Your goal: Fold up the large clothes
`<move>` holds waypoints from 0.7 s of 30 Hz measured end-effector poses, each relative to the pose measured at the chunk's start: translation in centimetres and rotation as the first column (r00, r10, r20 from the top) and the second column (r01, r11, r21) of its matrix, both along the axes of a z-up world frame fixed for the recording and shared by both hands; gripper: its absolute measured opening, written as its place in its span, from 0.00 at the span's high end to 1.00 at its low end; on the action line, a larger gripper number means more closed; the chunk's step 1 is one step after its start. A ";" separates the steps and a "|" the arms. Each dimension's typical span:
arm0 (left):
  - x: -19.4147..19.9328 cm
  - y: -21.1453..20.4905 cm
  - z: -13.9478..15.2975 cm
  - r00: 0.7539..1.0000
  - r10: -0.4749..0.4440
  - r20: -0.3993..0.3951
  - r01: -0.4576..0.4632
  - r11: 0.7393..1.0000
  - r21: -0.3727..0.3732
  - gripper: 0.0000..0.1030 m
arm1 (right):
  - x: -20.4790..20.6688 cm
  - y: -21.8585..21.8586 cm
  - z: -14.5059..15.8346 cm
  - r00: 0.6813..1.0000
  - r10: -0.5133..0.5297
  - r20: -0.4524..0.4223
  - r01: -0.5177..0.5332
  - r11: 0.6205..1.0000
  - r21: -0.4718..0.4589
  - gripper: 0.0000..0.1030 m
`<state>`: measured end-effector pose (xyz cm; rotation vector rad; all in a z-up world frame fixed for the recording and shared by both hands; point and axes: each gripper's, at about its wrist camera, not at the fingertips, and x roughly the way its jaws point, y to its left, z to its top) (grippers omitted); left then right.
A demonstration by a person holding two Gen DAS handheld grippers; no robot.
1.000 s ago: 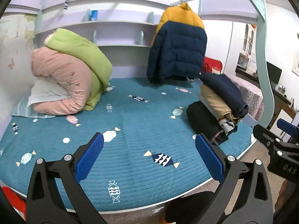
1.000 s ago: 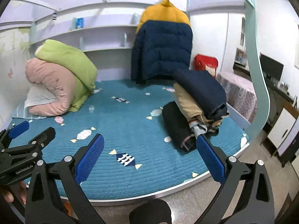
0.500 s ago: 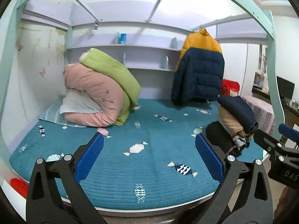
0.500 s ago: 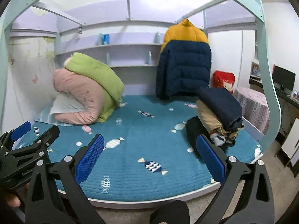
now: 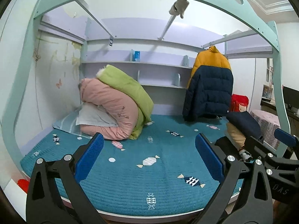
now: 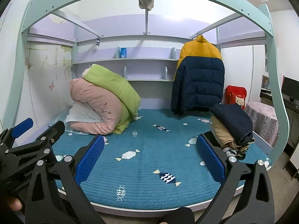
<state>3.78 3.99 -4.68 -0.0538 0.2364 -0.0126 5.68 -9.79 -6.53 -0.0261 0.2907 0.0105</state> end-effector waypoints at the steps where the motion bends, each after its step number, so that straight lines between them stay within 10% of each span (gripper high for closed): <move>1: -0.3 0.0 0.2 1.000 0.003 0.007 -0.003 1.000 -0.001 0.04 | -0.2 0.1 0.2 1.000 0.002 0.006 -0.002 1.000 0.002 0.07; 21: -1.8 0.2 1.4 0.998 0.014 0.053 -0.015 1.000 0.021 0.04 | -2.0 0.6 1.5 0.998 -0.018 0.061 0.017 1.000 0.016 0.07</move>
